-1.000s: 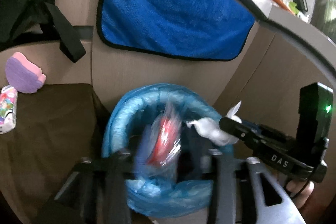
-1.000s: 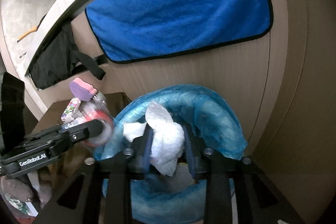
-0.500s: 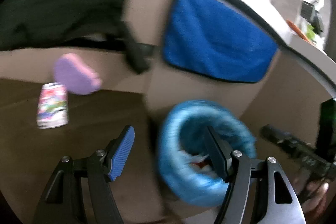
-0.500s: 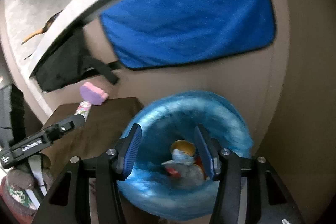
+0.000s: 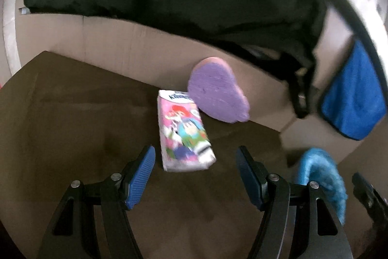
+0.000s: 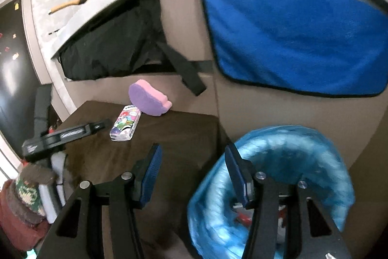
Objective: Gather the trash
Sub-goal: 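Move both tools back from the bin to the table, then grasp the Kleenex tissue pack with the left tool while the right tool grasps the purple sponge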
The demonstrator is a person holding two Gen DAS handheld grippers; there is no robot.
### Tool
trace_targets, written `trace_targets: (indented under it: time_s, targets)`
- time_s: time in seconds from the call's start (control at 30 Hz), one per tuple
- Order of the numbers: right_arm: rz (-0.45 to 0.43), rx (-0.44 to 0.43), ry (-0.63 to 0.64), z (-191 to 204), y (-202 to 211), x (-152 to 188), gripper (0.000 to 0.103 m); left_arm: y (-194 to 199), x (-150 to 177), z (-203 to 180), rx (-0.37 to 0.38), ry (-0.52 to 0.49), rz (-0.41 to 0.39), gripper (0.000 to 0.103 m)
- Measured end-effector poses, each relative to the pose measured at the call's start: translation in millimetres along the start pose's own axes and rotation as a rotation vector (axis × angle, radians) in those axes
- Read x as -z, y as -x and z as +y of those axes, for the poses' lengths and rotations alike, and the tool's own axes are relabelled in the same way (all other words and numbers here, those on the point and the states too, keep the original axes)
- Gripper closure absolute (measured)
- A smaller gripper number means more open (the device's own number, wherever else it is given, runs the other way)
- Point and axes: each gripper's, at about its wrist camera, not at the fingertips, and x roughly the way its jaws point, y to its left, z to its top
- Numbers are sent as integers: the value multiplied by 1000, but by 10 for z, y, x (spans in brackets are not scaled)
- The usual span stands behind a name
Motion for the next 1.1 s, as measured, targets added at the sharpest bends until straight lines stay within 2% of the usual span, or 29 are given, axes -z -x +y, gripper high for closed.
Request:
trace_targets:
  time_s: [0.2, 0.33, 0.37, 0.4, 0.43, 0.57, 0.77, 0.9, 1.03, 1.07, 1.1]
  targets:
    - [61, 7, 3, 23, -326, 3, 52, -471, -145, -52, -46, -32, 60, 34]
    - [91, 18, 5, 24, -476, 3, 52, -568, -168, -56, -67, -60, 70, 35]
    - [98, 19, 5, 32, -510, 1, 52, -566, -177, -52, -65, -68, 73, 36]
    - [104, 21, 7, 46, -538, -4, 52, -549, -179, -31, -61, -76, 76, 43]
    - [108, 23, 10, 63, -564, -11, 52, -513, -175, 9, -59, -80, 79, 50]
    - [126, 23, 32, 193, -698, -67, 52, -237, -114, 253, -32, -78, 85, 51]
    - [139, 8, 117, 592, -921, -173, 52, 351, 115, 730, -7, -45, 81, 51]
    - [148, -6, 178, 892, -1080, -218, 52, 711, 298, 1034, -35, -35, 28, 51]
    - [148, -3, 226, 1138, -1260, -310, 52, 916, 304, 1257, -46, 12, -50, 51]
    - [149, 0, 235, 1183, -1301, -336, 56, 940, 290, 1288, -43, 20, -61, 51]
    - [154, 0, 251, 1223, -1358, -366, 68, 976, 277, 1325, -37, 26, -76, 51]
